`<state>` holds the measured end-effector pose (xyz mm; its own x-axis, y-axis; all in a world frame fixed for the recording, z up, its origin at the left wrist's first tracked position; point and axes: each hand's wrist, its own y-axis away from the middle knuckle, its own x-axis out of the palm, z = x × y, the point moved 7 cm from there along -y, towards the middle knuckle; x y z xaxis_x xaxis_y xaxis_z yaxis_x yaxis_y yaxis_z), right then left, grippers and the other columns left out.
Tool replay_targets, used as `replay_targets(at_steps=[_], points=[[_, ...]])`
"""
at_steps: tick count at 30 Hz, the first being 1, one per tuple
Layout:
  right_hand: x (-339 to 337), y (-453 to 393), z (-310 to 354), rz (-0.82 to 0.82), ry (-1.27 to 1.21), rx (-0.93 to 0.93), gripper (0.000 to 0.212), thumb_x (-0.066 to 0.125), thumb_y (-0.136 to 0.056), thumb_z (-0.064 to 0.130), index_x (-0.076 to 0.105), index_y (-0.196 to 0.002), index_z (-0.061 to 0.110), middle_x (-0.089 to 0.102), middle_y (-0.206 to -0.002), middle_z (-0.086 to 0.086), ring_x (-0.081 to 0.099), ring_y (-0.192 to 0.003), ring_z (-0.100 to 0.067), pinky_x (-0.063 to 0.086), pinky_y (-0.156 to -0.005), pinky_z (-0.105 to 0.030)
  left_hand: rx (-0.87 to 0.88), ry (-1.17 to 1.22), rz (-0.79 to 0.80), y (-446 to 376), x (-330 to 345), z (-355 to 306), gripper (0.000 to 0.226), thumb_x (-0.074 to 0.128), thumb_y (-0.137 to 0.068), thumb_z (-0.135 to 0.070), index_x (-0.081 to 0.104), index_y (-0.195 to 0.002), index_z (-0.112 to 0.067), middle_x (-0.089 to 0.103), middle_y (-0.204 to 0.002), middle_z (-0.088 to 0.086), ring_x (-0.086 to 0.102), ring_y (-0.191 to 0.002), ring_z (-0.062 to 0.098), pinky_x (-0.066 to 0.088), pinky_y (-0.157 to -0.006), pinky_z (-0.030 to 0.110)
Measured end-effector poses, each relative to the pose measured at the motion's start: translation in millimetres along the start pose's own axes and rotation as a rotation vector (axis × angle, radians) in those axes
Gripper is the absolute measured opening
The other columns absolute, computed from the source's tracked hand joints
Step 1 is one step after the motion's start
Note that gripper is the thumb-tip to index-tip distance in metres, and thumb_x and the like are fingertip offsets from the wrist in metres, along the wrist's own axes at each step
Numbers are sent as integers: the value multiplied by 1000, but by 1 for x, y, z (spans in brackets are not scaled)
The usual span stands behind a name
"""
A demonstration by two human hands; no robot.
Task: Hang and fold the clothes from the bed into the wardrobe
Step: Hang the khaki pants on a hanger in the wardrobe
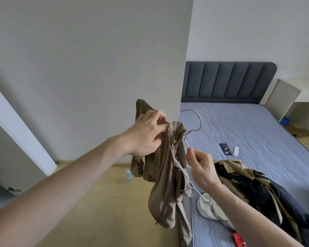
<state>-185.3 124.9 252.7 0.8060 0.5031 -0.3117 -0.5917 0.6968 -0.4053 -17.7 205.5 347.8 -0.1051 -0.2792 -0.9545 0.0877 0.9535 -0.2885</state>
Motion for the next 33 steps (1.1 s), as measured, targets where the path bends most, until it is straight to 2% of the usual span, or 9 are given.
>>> replay_targets(at_steps=[3, 7, 10, 15, 19, 22, 26, 30, 33], points=[[-8, -3, 3, -26, -16, 0, 59, 40, -104, 49, 28, -65, 5, 24, -61, 5, 22, -58, -10, 18, -52, -26, 54, -130, -18, -15, -8, 5, 44, 57, -88, -23, 56, -132, -19, 39, -140, -1, 33, -137, 23, 16, -124, 46], [-15, -14, 12, -61, -10, -44, 57, 41, -104, 45, 28, -64, 8, 22, -60, -4, 22, -57, -12, 18, -55, -36, 112, -99, -95, -40, -30, 4, 23, 54, -92, -11, 65, -112, -11, 61, -102, 4, 55, -101, 29, 41, -98, 41], [-24, -24, 16, -115, 11, -86, 57, 42, -105, 43, 30, -62, 8, 24, -56, -5, 23, -55, -12, 18, -52, -35, 197, -116, -114, -58, -45, 0, 9, 54, -94, -13, 62, -96, -17, 56, -84, -1, 51, -83, 23, 40, -80, 36], [-62, -45, 21, -271, 114, -117, 50, 43, -106, 45, 59, -70, 13, 50, -57, 2, 45, -52, -10, 32, -50, -32, 224, -115, -182, -75, -67, 9, 11, 56, -96, -13, 62, -95, -22, 44, -80, -14, 41, -78, 9, 31, -79, 28], [-104, -32, -24, -575, 73, 130, 39, 38, -101, 57, 61, -110, 27, 64, -110, 5, 59, -99, -4, 49, -87, -33, 128, -60, -286, -71, -94, 32, 13, 55, -98, -15, 57, -89, -23, 40, -76, -17, 39, -73, 10, 31, -69, 29], [-96, -5, -80, -687, -155, 485, 36, 42, -103, 53, 49, -122, 23, 59, -127, -9, 58, -115, -24, 47, -104, -47, 90, -42, -343, -66, -107, 39, 13, 51, -101, -22, 55, -89, -25, 38, -72, -17, 38, -72, 9, 32, -65, 30], [-41, 1, -102, -362, -212, 637, 25, 59, -103, 40, 56, -119, 21, 65, -126, -7, 65, -109, -24, 50, -98, -44, 47, -73, -397, -70, -117, 37, 15, 52, -101, -22, 64, -95, -16, 50, -77, -12, 46, -77, 13, 41, -67, 34], [-8, -29, -73, -17, -215, 519, 37, 63, -94, 62, 62, -122, 38, 68, -121, 10, 68, -106, -12, 56, -91, -36, 40, -58, -447, -80, -126, 23, 15, 53, -101, -22, 67, -97, -18, 47, -76, -15, 44, -75, 9, 36, -64, 27], [-6, -53, -50, 140, -168, 370, 39, 68, -93, 58, 69, -125, 36, 75, -111, 14, 73, -93, -8, 56, -83, -28, 18, 3, -502, -89, -133, 12, 14, 55, -100, -19, 68, -97, -19, 46, -74, -18, 45, -73, 8, 36, -64, 20]])
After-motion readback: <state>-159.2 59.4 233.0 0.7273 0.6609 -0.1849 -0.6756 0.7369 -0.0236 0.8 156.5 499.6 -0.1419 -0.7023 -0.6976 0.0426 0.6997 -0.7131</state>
